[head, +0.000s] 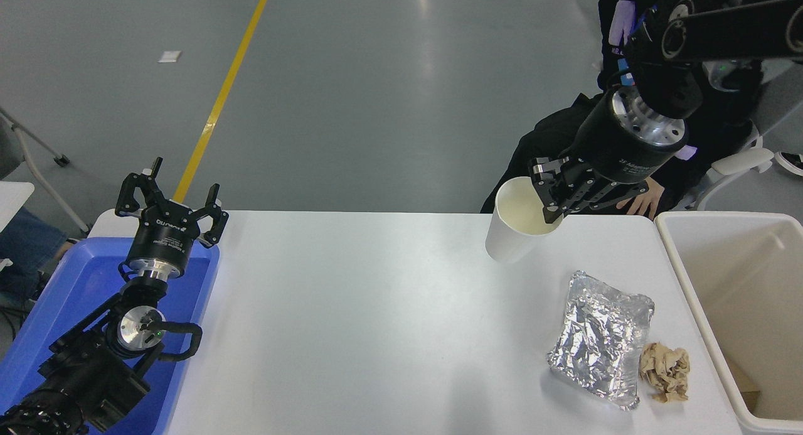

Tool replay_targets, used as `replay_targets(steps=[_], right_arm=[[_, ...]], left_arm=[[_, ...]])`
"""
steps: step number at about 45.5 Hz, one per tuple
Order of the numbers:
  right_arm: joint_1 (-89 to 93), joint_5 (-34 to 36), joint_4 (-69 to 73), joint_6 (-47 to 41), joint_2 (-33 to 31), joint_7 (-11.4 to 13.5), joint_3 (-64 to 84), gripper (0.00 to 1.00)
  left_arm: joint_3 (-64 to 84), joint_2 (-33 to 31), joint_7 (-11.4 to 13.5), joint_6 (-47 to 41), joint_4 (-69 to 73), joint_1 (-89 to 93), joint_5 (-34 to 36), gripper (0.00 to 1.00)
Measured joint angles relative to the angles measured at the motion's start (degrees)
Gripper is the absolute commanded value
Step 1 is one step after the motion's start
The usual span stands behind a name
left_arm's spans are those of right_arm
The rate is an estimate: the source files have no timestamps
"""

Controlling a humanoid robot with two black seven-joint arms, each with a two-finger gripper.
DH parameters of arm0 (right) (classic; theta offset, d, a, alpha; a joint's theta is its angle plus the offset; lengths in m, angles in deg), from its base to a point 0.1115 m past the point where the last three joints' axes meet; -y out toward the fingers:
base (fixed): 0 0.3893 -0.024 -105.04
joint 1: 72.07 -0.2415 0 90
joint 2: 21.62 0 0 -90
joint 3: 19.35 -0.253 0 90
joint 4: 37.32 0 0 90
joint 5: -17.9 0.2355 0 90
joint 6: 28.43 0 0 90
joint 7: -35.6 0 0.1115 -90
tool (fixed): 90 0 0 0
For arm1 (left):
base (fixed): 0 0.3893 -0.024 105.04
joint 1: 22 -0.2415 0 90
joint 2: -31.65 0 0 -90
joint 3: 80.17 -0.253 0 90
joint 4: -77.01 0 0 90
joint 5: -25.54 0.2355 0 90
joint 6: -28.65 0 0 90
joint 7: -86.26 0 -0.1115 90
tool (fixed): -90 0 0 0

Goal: Pick up paper cup place in dustbin

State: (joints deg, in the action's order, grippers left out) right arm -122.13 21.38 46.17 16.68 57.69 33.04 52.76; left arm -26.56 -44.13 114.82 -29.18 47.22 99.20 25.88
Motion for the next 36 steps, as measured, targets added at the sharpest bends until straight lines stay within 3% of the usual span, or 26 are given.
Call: replay_targets(steps=[14,27,36], right_arm=[[-3.81,-0.02,1.3,-0.08,-2.29,0.12,3.85,0.0],[-4.05,-1.01,-0.04,-0.11,-9.75,0.24,12.53,0.0],[-1.17,-2.9,-4.19,-0.11,-19.0,0.26,18.92,0.0]], left_arm=[[0.0,0.0,0.01,0.0,0.04,-0.09,0.0,0.98],[0.08,0.03,0.14,-0.08,0.08,-0.17,-0.04,0.98],[0.09,0.02,0.16,-0.1,0.08,-0.19,-0.07,0.98]])
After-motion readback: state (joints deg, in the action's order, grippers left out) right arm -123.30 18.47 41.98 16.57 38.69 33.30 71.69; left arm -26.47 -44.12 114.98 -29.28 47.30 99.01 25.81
